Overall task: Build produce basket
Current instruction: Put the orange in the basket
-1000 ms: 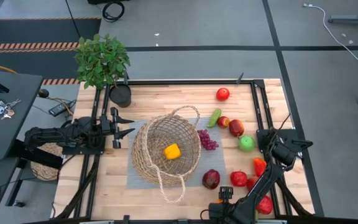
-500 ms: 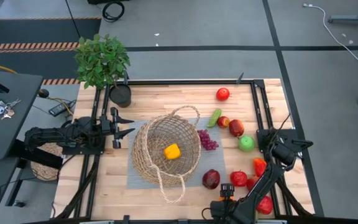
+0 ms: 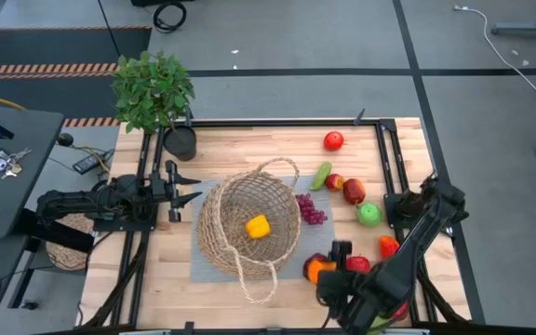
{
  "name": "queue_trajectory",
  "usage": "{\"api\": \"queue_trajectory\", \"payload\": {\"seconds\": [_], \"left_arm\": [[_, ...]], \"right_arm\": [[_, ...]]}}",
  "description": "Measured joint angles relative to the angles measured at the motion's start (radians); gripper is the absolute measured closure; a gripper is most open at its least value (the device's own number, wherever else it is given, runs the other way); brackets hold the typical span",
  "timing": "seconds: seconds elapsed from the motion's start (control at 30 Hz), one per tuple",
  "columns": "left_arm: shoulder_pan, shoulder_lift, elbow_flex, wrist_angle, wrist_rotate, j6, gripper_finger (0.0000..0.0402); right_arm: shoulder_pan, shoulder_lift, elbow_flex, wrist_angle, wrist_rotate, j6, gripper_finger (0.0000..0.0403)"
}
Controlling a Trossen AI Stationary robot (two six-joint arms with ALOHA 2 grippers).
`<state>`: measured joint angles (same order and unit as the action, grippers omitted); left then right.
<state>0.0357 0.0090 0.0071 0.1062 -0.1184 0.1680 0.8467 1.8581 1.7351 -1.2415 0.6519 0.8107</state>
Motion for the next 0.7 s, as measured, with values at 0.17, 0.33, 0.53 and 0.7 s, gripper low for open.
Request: {"api": "queue_trajectory", "payload": {"seconds": [0.17,0.33,0.53,0.7], "left_arm": [[0.000,0.000,0.000,0.000,0.000,0.000,0.0241],[0.000,0.000,0.000,0.000,0.000,0.000,0.0241],[0.000,0.000,0.000,0.000,0.000,0.000,0.0241],[0.000,0.000,0.000,0.000,0.000,0.000,0.0241]], "right_arm": [[-0.015,-0.101,0.000,0.021,0.221,-0.076,0.0109],[-0.055,-0.183,0.000,0.120,0.302,-0.194,0.0108],[-0.100,-0.260,0.000,0.225,0.289,-0.371,0.0108],[-0.130,-0.314,-0.011,0.262,0.214,-0.485,0.0108]]}}
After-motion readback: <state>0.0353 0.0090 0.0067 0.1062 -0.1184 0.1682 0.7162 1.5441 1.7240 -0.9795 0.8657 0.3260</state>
